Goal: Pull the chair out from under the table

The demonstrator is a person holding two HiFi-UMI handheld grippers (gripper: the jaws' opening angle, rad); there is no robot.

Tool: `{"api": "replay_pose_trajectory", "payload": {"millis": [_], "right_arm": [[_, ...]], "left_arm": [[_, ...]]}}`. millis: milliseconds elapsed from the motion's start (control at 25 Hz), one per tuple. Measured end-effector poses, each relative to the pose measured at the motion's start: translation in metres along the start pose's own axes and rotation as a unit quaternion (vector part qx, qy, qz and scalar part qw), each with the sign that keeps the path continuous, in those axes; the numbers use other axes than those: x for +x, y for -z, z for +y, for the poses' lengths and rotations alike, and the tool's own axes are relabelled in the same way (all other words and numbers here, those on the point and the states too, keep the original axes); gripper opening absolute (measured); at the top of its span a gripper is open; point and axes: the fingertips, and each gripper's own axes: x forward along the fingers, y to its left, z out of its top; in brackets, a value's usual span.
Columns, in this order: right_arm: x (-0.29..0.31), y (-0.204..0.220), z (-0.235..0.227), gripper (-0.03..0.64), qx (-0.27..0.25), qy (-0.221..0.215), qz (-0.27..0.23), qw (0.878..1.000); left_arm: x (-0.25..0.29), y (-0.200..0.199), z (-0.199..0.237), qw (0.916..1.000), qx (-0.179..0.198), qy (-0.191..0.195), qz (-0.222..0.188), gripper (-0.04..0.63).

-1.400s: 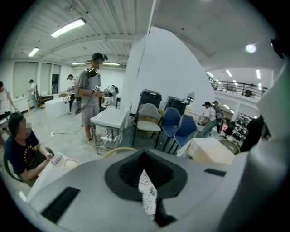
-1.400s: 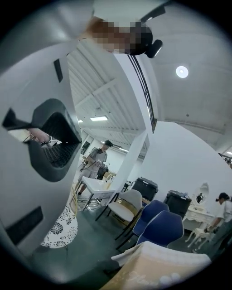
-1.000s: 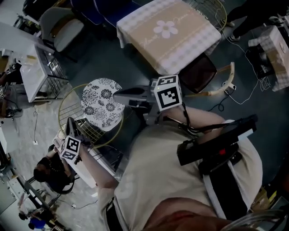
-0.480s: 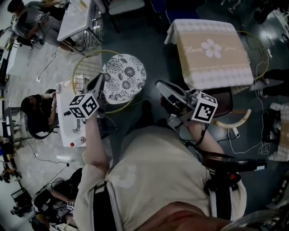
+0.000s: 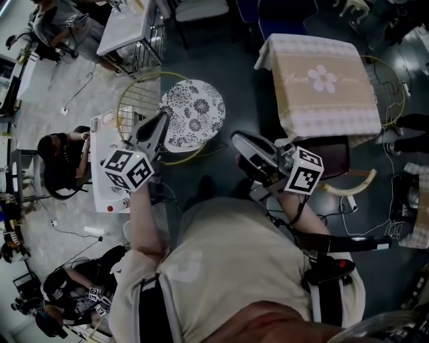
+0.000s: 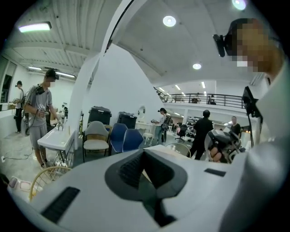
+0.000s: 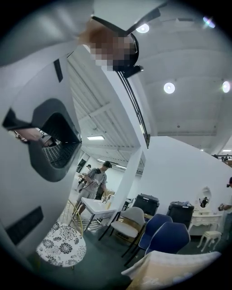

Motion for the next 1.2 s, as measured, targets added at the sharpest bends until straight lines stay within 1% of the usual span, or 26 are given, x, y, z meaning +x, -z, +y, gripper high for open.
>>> {"api": "replay_pose_trajectory", "payload": {"millis": [160, 280, 400, 520, 560, 720, 800, 880, 960, 1000, 1120, 1200], "right_arm": [[0.009, 0.006, 0.006, 0.009, -0.003, 0.013, -0.02, 1.0], [0.026, 0.019, 0.011, 0.009, 0.002, 0.017, -0.029, 0.999], [0.044, 0.034, 0.017, 0.01, 0.001, 0.023, -0.03, 0.999], [0.058, 0.047, 0.023, 0.009, -0.011, 0.036, -0.028, 0.999], [0.062, 0.051, 0.023, 0.009, -0.015, 0.041, -0.028, 0.999], [0.072, 0.066, 0.022, 0.009, -0.023, 0.062, -0.031, 0.997], [0.075, 0.071, 0.024, 0.009, -0.026, 0.071, -0.038, 0.996], [0.077, 0.073, 0.027, 0.009, -0.032, 0.08, -0.046, 0.995], [0.079, 0.075, 0.028, 0.009, -0.041, 0.09, -0.052, 0.994], [0.08, 0.076, 0.028, 0.009, -0.046, 0.095, -0.054, 0.993], [0.082, 0.082, 0.03, 0.01, -0.056, 0.107, -0.059, 0.991], [0.082, 0.084, 0.032, 0.01, -0.057, 0.111, -0.064, 0.99]], "left_arm": [[0.001, -0.012, -0.013, 0.9983, 0.039, 0.043, -0.006, 0.006], [-0.007, -0.02, -0.023, 0.9951, 0.054, 0.082, -0.011, 0.007], [-0.02, -0.026, -0.032, 0.9899, 0.067, 0.124, -0.015, 0.007], [-0.031, -0.034, -0.029, 0.9856, 0.089, 0.143, -0.015, 0.006], [-0.035, -0.037, -0.027, 0.9847, 0.089, 0.149, -0.018, 0.007], [-0.049, -0.042, -0.029, 0.9786, 0.062, 0.194, -0.029, 0.008], [-0.053, -0.037, -0.032, 0.9754, 0.073, 0.207, -0.02, 0.006], [-0.054, -0.033, -0.033, 0.9719, 0.101, 0.212, -0.006, 0.006], [-0.054, -0.032, -0.031, 0.9687, 0.124, 0.215, -0.002, 0.006], [-0.056, -0.032, -0.029, 0.9677, 0.129, 0.217, -0.003, 0.006], [-0.06, -0.029, -0.026, 0.9653, 0.121, 0.231, -0.001, 0.006], [-0.063, -0.026, -0.028, 0.9627, 0.123, 0.241, 0.004, 0.007]]}}
